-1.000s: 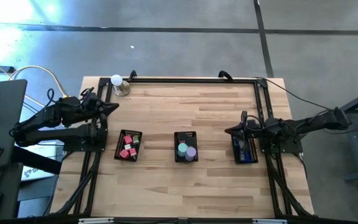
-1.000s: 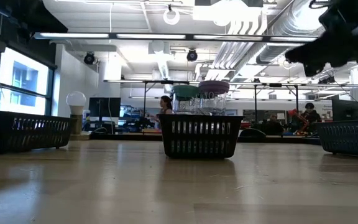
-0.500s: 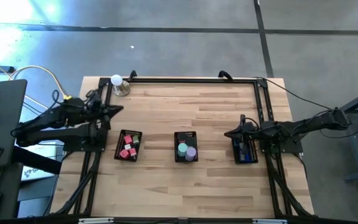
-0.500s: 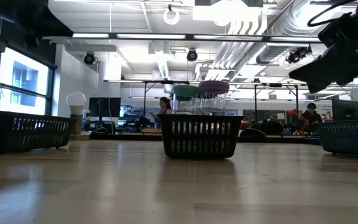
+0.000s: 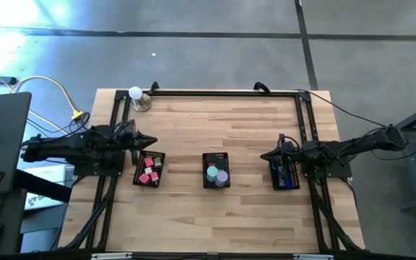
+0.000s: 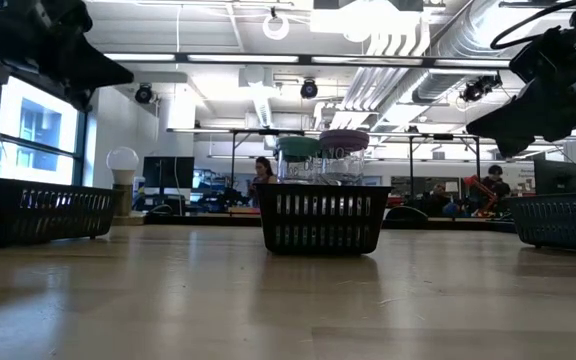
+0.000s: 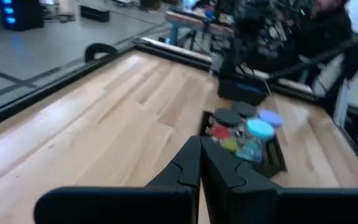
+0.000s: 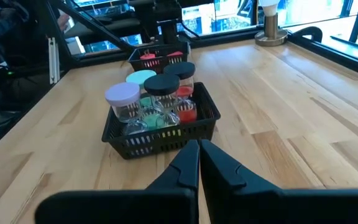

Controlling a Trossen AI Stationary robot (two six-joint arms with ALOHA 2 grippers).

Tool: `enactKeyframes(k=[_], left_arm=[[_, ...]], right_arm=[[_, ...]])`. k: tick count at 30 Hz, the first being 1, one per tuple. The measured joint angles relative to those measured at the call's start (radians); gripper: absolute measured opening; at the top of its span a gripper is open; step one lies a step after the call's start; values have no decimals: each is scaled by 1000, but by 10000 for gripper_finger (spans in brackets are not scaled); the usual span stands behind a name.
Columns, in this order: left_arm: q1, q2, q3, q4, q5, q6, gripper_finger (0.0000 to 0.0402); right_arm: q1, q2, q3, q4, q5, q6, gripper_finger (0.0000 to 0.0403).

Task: Pick & Place Office items
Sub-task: Return to Home Position

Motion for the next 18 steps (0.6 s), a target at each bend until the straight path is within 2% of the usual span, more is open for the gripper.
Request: enactKeyframes(k=[8,18], left_arm=[[-101,-51,-38,4,-2,60,1],[-191,-194,-217,140,-7,54,1]], right_arm=[[0,0,0,0,0,0,2],[0,0,-1,0,0,0,2]])
